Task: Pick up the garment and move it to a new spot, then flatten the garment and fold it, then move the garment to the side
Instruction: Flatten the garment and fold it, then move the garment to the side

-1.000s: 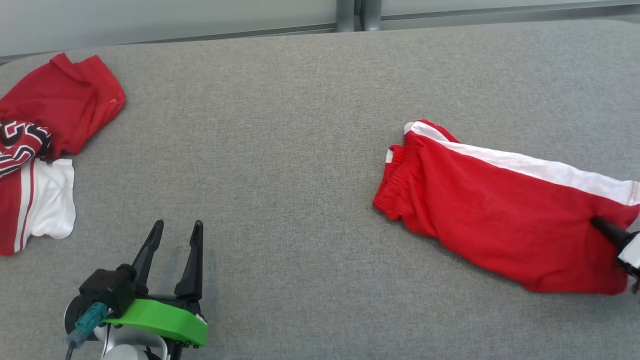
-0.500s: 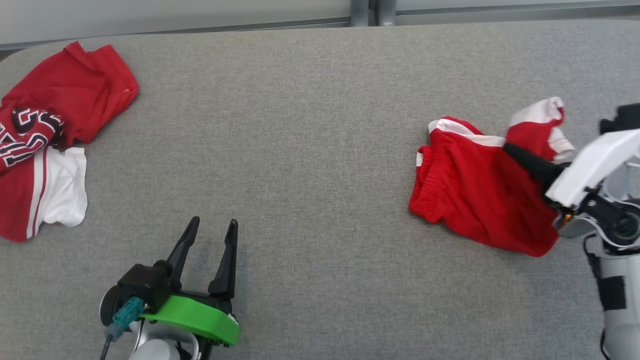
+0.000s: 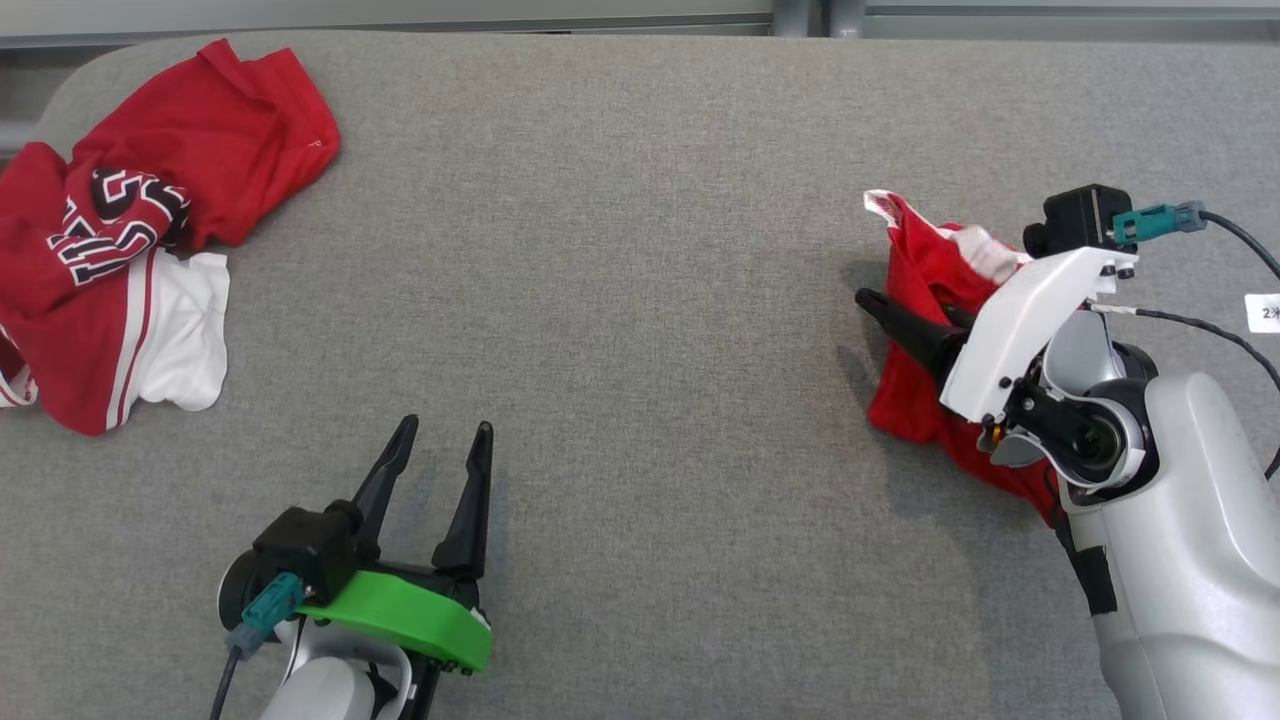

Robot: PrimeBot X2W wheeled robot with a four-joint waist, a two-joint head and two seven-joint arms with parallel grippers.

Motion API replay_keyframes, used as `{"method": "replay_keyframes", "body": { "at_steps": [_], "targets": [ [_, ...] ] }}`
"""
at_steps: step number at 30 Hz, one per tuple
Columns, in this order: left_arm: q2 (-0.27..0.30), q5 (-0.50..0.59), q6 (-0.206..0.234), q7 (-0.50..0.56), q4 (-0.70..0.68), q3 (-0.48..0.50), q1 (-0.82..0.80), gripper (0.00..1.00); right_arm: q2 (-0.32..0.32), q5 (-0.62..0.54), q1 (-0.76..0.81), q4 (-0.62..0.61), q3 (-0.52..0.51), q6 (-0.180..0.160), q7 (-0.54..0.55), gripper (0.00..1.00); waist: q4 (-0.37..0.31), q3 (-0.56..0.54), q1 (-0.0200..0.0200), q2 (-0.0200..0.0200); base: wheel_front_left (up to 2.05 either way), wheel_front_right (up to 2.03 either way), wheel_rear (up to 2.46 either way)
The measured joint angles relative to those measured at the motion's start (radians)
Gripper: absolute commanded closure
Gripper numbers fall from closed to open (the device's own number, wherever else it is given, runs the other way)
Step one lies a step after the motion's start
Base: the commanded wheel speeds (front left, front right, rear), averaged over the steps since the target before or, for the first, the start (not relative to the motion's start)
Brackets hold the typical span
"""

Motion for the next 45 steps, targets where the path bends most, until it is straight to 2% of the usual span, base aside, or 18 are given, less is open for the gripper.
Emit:
{"method": "replay_keyframes", "body": {
  "at_steps": [6,10,15,19,23,27,32,36,40,41,42,43,45],
  "targets": [
    [-0.006,0.007,-0.006,0.0,0.003,0.025,0.028,0.0,-0.006,0.011,0.01,-0.087,0.006,0.0,-0.024,0.0,-0.025,-0.007,0.0,0.0,0.0,0.0,0.0],
    [-0.013,0.013,-0.009,0.0,-0.002,0.039,0.031,0.0,-0.018,0.059,0.049,-0.198,-0.018,0.0,-0.018,0.0,-0.048,-0.014,0.0,0.0,0.0,0.0,0.0],
    [-0.011,0.022,-0.008,0.0,-0.02,0.059,0.047,0.0,-0.042,0.095,0.16,-0.358,-0.085,0.0,0.03,0.0,-0.079,-0.019,0.0,0.0,0.0,0.0,0.0],
    [-0.008,0.024,-0.008,0.0,-0.034,0.069,0.055,0.0,-0.059,0.082,0.257,-0.415,-0.166,0.0,0.058,0.0,-0.104,-0.015,0.0,0.0,0.0,0.0,0.0],
    [-0.012,0.026,-0.01,0.0,-0.036,0.07,0.058,0.0,-0.076,0.048,0.306,-0.395,-0.22,0.0,0.073,0.0,-0.121,-0.001,0.0,0.0,0.0,0.0,0.0],
    [-0.026,0.031,-0.018,0.0,-0.032,0.065,0.05,0.0,-0.077,0.011,0.32,-0.33,-0.212,0.0,0.065,0.0,-0.127,0.016,0.0,0.0,0.0,0.0,0.0],
    [-0.038,0.039,-0.028,0.0,-0.016,0.061,0.034,0.0,-0.044,-0.03,0.282,-0.206,-0.195,0.0,0.048,0.0,-0.115,0.022,0.0,0.0,0.0,0.0,0.0],
    [-0.05,0.043,-0.035,0.0,-0.007,0.07,0.029,0.0,0.002,0.015,0.262,-0.132,-0.173,0.0,0.058,0.0,-0.096,0.019,0.0,0.0,0.0,0.0,0.0],
    [-0.056,0.049,-0.041,0.0,-0.005,0.084,0.03,0.0,0.002,0.032,0.247,-0.104,-0.151,0.0,0.068,0.0,-0.081,0.013,0.0,0.0,0.0,0.0,0.0],
    [-0.056,0.05,-0.042,0.0,-0.004,0.086,0.032,0.0,-0.004,0.031,0.244,-0.096,-0.153,0.0,0.067,0.25,-0.079,0.011,0.0,0.0,0.0,0.0,0.0],
    [-0.056,0.052,-0.044,0.0,-0.002,0.088,0.033,0.0,-0.011,0.031,0.239,-0.086,-0.159,0.0,0.066,0.72,-0.078,0.01,0.0,0.0,0.0,0.0,0.0],
    [-0.056,0.056,-0.045,0.0,0.0,0.09,0.034,0.0,-0.018,0.034,0.231,-0.078,-0.165,0.0,0.067,1.0,-0.078,0.009,0.0,0.0,0.0,0.0,0.0],
    [-0.057,0.057,-0.046,0.0,0.001,0.092,0.034,0.0,-0.027,0.042,0.225,-0.074,-0.168,0.0,0.077,1.0,-0.079,0.008,0.0,0.0,0.0,0.0,0.0]
  ]
}}
